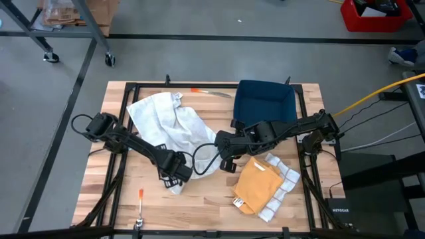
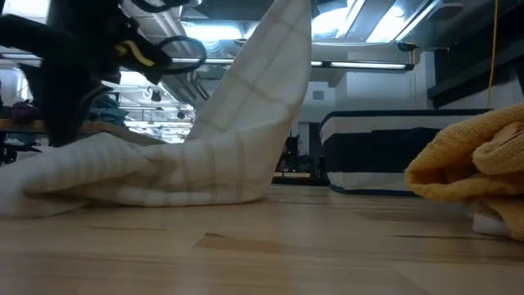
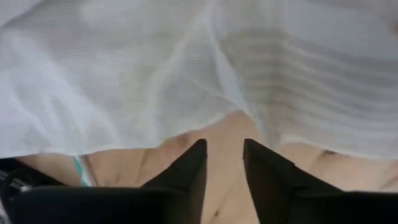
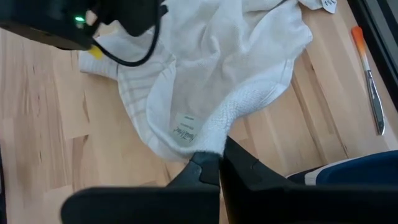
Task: Fold towel
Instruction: Fold the white-and-gray checkered towel
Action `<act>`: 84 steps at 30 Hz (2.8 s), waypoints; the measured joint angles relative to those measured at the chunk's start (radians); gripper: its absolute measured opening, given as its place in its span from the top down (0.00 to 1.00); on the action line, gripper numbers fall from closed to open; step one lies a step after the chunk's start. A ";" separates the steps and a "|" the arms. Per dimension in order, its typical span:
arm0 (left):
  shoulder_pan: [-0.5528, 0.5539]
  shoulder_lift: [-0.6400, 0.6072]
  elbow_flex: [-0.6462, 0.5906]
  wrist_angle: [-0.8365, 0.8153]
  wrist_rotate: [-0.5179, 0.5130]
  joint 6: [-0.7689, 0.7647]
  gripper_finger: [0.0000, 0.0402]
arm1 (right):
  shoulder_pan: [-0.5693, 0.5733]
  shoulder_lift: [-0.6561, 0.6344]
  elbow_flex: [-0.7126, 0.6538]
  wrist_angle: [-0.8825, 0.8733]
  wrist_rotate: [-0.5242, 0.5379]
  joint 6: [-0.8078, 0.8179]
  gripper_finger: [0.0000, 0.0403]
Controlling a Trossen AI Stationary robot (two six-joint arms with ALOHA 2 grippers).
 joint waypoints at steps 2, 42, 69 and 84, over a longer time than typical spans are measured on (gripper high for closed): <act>-0.015 0.000 0.000 0.006 0.013 -0.003 0.71 | 0.000 0.000 0.000 -0.004 0.000 0.000 1.00; -0.060 0.005 -0.132 0.145 0.028 -0.030 0.99 | 0.000 0.000 0.000 -0.017 -0.005 -0.003 1.00; -0.086 -0.380 0.330 -0.337 -0.418 -0.181 1.00 | -0.004 -0.114 0.000 -0.017 0.464 -0.027 1.00; 0.088 -0.546 0.615 -0.317 -0.825 0.165 1.00 | -0.210 -0.245 0.000 0.384 0.561 -0.223 1.00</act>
